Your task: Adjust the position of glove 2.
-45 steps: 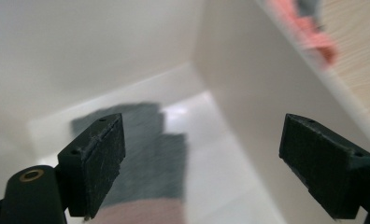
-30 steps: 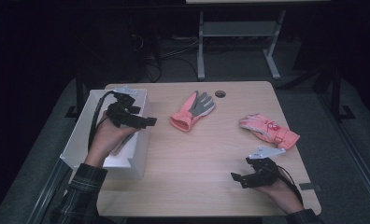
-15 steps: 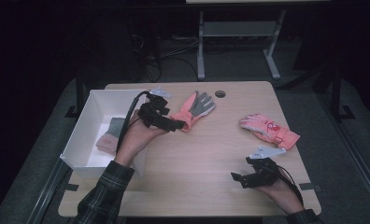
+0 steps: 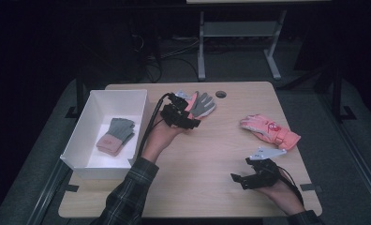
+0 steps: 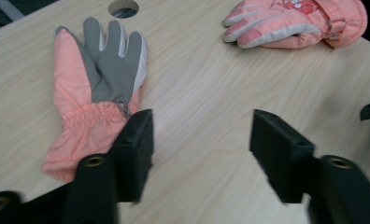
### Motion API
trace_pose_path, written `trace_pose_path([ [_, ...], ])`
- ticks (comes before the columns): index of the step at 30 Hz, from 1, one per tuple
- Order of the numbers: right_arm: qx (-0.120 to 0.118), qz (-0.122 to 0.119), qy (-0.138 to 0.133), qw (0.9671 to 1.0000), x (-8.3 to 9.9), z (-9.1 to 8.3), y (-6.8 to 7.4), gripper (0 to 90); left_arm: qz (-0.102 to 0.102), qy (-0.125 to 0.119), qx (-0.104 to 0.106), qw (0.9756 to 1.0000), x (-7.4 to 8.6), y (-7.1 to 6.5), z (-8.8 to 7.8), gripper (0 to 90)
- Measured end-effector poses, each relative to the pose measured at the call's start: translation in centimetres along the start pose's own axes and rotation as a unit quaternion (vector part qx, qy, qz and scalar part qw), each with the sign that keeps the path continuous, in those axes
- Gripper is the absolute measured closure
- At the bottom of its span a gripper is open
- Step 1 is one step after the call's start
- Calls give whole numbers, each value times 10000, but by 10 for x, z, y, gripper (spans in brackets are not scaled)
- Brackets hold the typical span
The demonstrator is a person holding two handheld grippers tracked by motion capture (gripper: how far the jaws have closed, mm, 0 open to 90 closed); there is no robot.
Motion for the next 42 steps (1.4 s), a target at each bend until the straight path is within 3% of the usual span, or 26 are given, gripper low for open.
trace_pose_path([
  [6, -52, 29, -22, 10000, -1, 1, 3, 136, -17, 101, -232, 9997, 7, 19, 24, 684],
  [8, -46, -15, 6, 10000, 0, 1, 3, 136, -47, 172, -437, 9989, 13, 29, 33, 775],
  [13, -73, -3, 18, 10000, 0, 1, 4, 137, -192, 353, -513, 9979, 27, 50, 53, 897],
  [16, -90, -23, 25, 10000, 0, 2, 4, 137, -310, 294, -590, 9973, 28, 60, 60, 899],
  [28, -119, 45, 28, 9999, 1, 2, 3, 138, -300, 485, -716, 9958, 28, 89, 84, 899],
  [33, -121, 48, 14, 9999, 1, 2, 2, 137, -348, 534, -621, 9960, 31, 88, 89, 899],
  [42, -121, 38, 28, 9999, 1, 2, 3, 137, -383, 654, -339, 9966, 39, 74, 88, 900],
])
Point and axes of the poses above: each handheld gripper's, and its own axes: z roughly forward along the jaws, x roughly out of its underside, y roughly to its left, the point moved 9 cm from there along z, roughly forward along the jaws, and after that the axes turned 12 degrees about z, right-handed, at the moved point
